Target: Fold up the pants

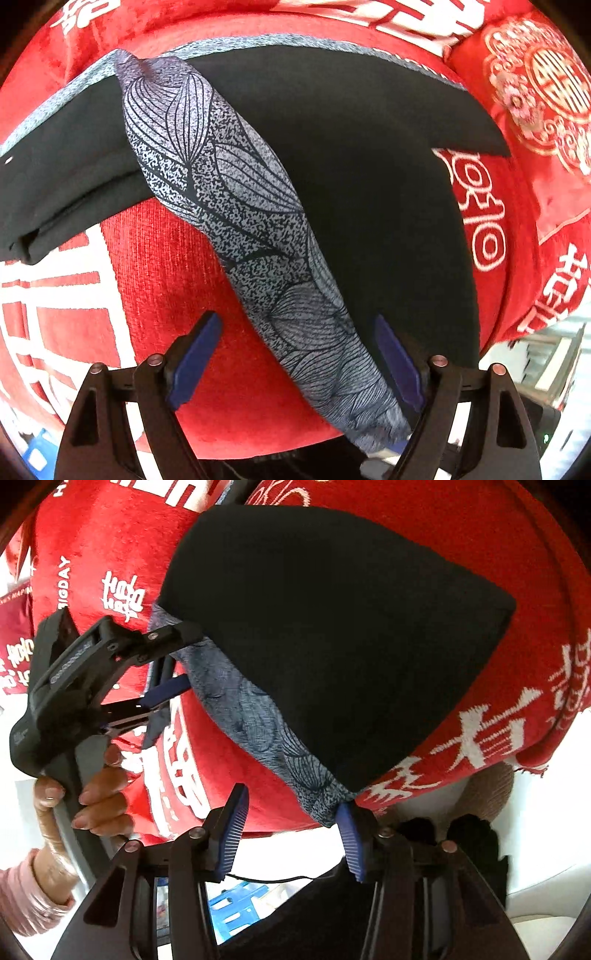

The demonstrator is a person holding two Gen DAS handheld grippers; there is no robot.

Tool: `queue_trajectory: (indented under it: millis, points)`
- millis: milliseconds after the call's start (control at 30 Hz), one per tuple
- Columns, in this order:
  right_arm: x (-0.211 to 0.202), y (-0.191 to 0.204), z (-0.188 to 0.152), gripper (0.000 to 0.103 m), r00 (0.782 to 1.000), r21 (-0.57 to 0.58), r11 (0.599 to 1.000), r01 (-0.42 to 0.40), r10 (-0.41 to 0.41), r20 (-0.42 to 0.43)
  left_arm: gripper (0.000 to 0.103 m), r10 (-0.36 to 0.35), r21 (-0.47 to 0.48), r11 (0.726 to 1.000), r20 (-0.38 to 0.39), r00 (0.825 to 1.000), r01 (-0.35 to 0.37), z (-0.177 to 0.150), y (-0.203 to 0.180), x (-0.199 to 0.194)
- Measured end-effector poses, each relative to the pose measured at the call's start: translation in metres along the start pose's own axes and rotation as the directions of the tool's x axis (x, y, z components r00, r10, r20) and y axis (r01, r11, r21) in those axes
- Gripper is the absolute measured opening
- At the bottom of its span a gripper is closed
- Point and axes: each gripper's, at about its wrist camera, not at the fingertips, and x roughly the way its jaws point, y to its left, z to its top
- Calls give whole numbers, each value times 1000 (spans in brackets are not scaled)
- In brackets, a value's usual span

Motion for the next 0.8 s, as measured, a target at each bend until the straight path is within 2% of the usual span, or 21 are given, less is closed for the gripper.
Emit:
queue_trajectory:
  millis: [100, 233, 300, 333, 367, 400, 600, 800]
  points:
    - [-2, 8, 3, 49, 999, -33, 999, -32, 31, -23, 86, 13, -23, 1000, 17, 1000, -13, 0, -6, 5]
    - [12, 11, 9, 48, 995, -85, 996, 18, -26, -94, 85, 53, 6, 999, 34, 998, -54, 3, -26, 12]
    - [15, 12, 12, 28, 992, -87, 995, 48, -58, -116, 64, 61, 20, 998, 39, 997, -62, 5, -35, 12]
    - [16, 15, 15, 11, 988, -91, 994, 68, -79, -130, 49, 67, 31, 997, 42, 997, -69, 6, -38, 11]
    - [15, 16, 17, 10, 987, -91, 993, 76, -87, -133, 30, 60, 45, 997, 43, 997, -61, 7, -41, 9]
    - [12, 18, 18, 9, 987, -89, 993, 77, -88, -132, 24, 42, 48, 998, 33, 999, -43, 9, -42, 7]
    - [-8, 44, 26, 7, 991, -123, 992, 30, -46, -123, 20, -17, 28, 999, 36, 999, 16, 18, -42, -12]
    - [-38, 65, 46, 7, 999, -102, 995, -11, 5, -54, 20, -90, 55, 995, 46, 995, 88, 26, -31, -31]
